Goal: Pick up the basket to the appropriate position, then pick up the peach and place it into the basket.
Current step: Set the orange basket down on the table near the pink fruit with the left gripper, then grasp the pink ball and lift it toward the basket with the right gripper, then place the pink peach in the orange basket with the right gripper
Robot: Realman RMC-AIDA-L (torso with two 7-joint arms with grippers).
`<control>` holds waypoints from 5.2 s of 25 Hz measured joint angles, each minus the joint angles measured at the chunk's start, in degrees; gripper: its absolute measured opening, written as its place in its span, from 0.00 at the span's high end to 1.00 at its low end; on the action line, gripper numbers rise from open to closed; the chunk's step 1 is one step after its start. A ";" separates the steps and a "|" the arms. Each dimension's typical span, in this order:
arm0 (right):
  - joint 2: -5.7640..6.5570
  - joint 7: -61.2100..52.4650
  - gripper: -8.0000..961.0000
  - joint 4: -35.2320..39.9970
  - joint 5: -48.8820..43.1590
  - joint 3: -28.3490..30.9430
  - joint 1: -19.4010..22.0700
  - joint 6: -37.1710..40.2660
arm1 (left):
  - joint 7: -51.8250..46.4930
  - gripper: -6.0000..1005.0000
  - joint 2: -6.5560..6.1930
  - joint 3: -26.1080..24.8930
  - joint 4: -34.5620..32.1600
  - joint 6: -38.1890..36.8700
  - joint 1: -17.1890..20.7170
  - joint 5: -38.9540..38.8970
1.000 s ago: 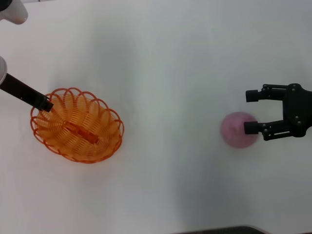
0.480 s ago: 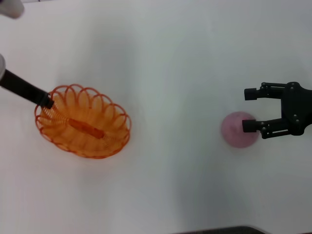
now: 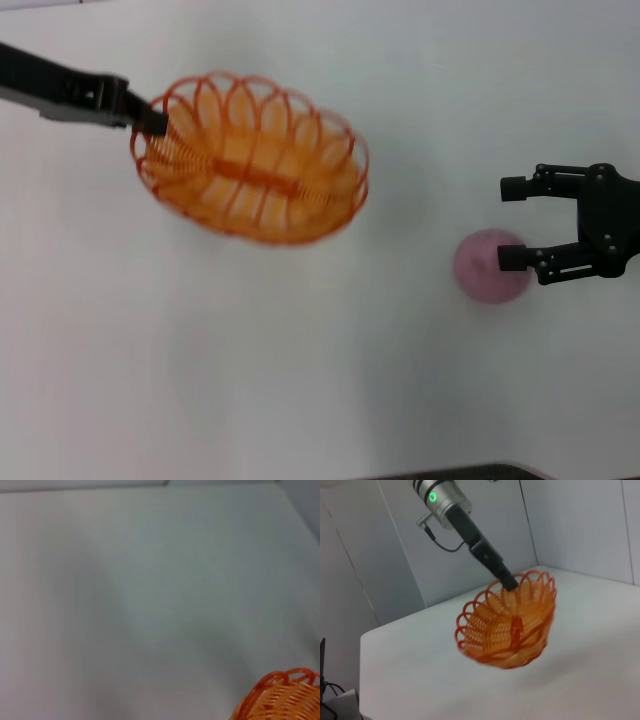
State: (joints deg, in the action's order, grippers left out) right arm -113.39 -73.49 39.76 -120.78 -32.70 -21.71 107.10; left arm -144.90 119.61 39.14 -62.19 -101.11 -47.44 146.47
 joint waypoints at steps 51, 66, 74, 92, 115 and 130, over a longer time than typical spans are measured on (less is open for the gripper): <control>4.21 -33.38 0.02 16.28 5.62 3.82 -7.46 -4.10 | 65.14 0.28 4.76 -8.44 3.52 -10.28 33.88 -30.33; 0.57 -39.93 0.04 35.42 -19.55 -10.99 -12.10 6.05 | 61.20 0.11 4.15 -10.33 -1.20 -10.95 33.36 -21.84; -2.24 -38.38 0.05 34.55 -25.14 -14.26 -11.98 4.59 | 61.14 0.11 4.13 -10.40 -0.82 -10.18 32.62 -21.80; -5.17 -35.51 0.66 20.71 -28.80 -21.70 -13.03 -7.44 | 61.17 0.11 4.22 -10.40 1.03 -9.37 32.49 -21.75; -5.12 -35.62 0.95 19.98 -28.60 -22.02 -13.36 -8.09 | 61.19 0.11 4.23 -10.40 1.29 -9.37 32.50 -21.76; -5.55 -32.90 0.95 27.09 -10.14 -15.70 -12.32 -4.62 | 61.00 0.12 4.24 -10.40 1.28 -8.94 32.88 -21.76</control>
State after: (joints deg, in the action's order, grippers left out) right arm -118.93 -106.39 66.85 -130.92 -48.40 -34.03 102.48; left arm -83.89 123.85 28.74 -60.91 -110.06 -14.56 124.71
